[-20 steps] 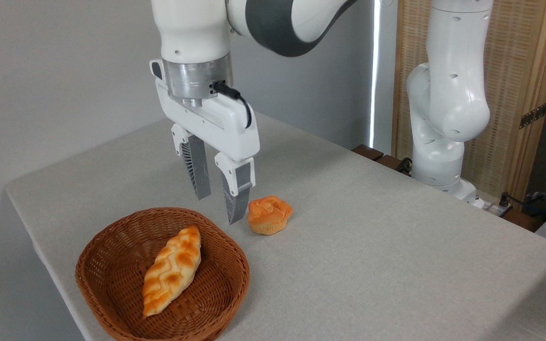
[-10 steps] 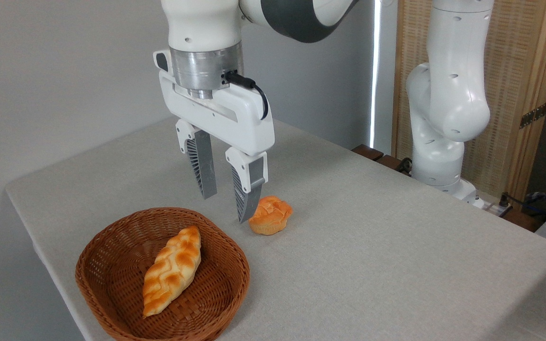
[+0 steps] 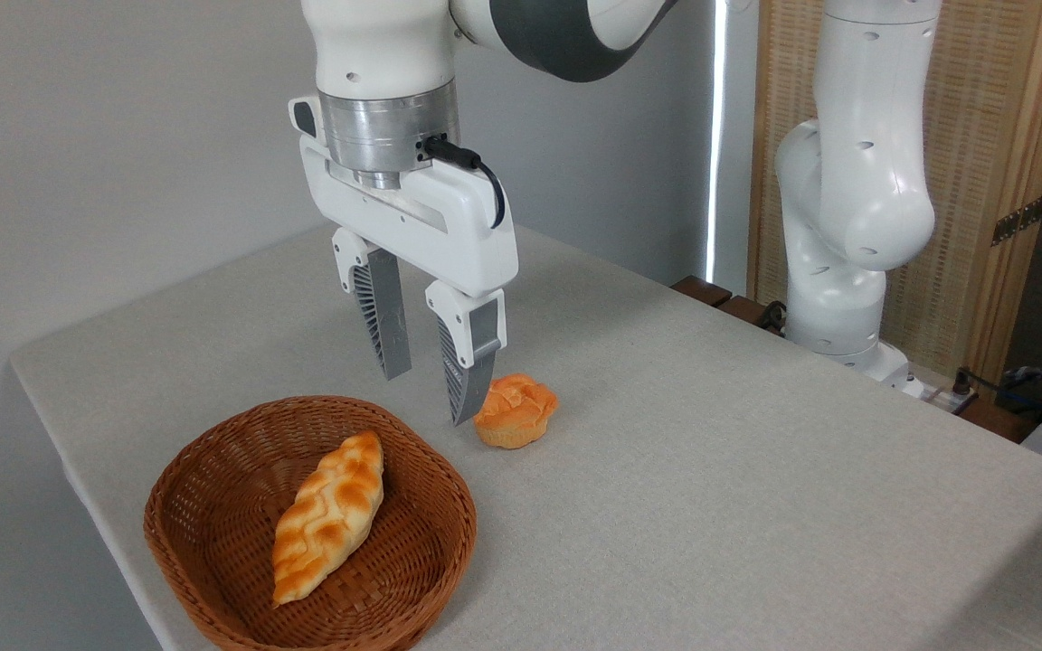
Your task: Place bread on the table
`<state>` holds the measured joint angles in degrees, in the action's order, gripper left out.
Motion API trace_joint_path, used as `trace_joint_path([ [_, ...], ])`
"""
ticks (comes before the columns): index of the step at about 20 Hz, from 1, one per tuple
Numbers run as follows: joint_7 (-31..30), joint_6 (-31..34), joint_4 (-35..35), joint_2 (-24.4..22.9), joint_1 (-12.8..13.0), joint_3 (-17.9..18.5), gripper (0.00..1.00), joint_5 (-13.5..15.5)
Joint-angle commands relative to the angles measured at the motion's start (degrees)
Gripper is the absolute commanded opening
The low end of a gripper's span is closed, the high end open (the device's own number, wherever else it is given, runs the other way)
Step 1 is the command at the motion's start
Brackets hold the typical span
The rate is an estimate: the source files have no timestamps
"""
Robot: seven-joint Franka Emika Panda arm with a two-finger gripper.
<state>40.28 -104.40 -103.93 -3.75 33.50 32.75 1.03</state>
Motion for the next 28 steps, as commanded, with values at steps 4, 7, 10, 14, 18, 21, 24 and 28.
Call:
trace_joint_path([
  [4, -0.2, 0.5, 0.8, 0.4, 0.3, 0.4, 1.0, -0.4],
  [7, -0.2, -0.3, 0.8, 2.1, 0.3, 0.4, 1.0, -0.3],
  [10, -0.9, -6.8, 0.6, 4.6, 0.3, 0.4, 1.0, 1.9],
  [14, -1.2, -11.6, 0.0, 8.2, 0.3, 0.4, 1.0, 8.0],
  [18, -4.7, -15.7, -0.9, 11.7, 0.3, 0.2, 1.0, 13.7],
  [21, -8.4, -20.6, -2.1, 14.0, 0.3, -0.1, 1.0, 18.5],
  [24, -11.4, -21.4, -2.3, 15.7, 0.5, -0.1, 1.0, 20.5],
  [28, -11.4, -21.5, -2.4, 17.7, 0.8, -0.9, 1.0, 20.9],
])
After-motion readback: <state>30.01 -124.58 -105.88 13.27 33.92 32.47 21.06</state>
